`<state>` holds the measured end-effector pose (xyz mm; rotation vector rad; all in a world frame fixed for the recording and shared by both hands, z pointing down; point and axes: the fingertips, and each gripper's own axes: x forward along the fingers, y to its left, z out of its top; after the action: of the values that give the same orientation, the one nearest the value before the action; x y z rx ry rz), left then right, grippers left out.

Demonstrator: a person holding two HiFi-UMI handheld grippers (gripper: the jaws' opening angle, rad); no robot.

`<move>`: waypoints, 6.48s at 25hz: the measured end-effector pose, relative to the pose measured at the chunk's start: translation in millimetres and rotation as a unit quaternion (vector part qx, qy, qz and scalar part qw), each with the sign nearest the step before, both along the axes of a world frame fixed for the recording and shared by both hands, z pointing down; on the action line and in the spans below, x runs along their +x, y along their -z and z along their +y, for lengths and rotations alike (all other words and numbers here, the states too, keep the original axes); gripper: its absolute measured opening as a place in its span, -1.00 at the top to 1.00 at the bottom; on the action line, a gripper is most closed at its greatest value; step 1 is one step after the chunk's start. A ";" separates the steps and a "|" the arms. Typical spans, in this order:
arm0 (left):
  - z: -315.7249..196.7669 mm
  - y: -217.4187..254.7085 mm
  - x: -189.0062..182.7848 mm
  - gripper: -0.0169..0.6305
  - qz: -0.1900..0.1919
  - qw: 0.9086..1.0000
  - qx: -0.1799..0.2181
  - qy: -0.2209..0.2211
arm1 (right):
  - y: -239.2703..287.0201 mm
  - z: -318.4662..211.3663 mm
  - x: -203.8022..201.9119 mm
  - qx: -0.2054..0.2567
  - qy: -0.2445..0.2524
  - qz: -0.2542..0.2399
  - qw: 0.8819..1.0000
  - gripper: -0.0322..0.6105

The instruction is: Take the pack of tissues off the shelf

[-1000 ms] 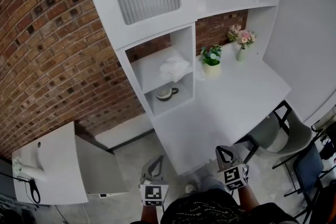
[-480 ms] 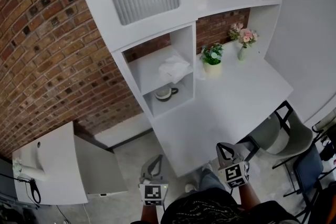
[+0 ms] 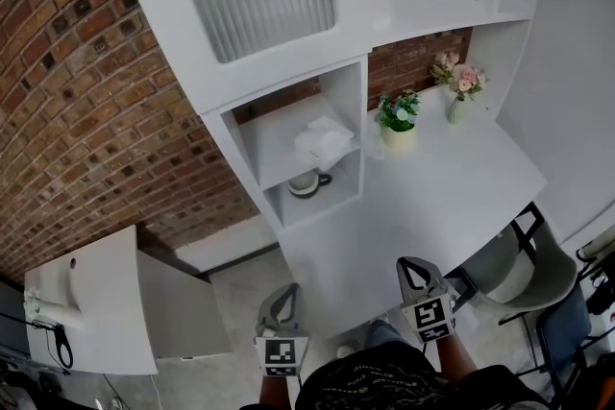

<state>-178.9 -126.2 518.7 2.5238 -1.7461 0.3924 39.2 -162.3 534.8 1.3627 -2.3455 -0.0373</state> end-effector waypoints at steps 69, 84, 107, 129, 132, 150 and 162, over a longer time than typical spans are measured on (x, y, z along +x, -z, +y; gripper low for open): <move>-112.2 15.1 -21.6 0.92 0.013 0.998 0.011 0.057 | 115.9 -184.8 -107.8 0.014 0.128 -0.147 0.981 -0.64; -110.6 10.9 -27.1 0.92 0.011 0.999 -0.002 0.051 | 120.4 -209.9 -131.6 -0.003 0.136 -0.139 0.981 -0.73; -117.0 1.5 -39.1 0.92 0.019 0.998 -0.016 0.058 | 115.7 -239.5 -149.3 -0.015 0.126 -0.138 0.982 -0.72; -115.1 -16.8 -53.3 0.92 0.012 0.997 -0.031 0.074 | 113.9 -244.9 -148.8 0.015 0.120 -0.108 0.987 -0.27; -113.0 -18.1 -55.1 0.92 0.012 0.997 -0.033 0.073 | 117.6 -244.1 -150.2 0.018 0.124 -0.122 0.985 -0.24; -105.1 0.1 -39.4 0.92 0.004 0.998 -0.018 0.064 | 139.8 -215.0 -135.1 0.042 0.149 -0.153 0.976 -0.19; -89.7 9.7 -22.6 0.92 -0.002 0.998 -0.002 0.056 | 139.6 -183.2 -119.5 0.042 0.165 -0.153 0.973 -0.17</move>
<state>-201.5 -215.9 509.0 2.4097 -1.8764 0.3945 -80.3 -345.5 395.2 1.0597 -2.8404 -0.0270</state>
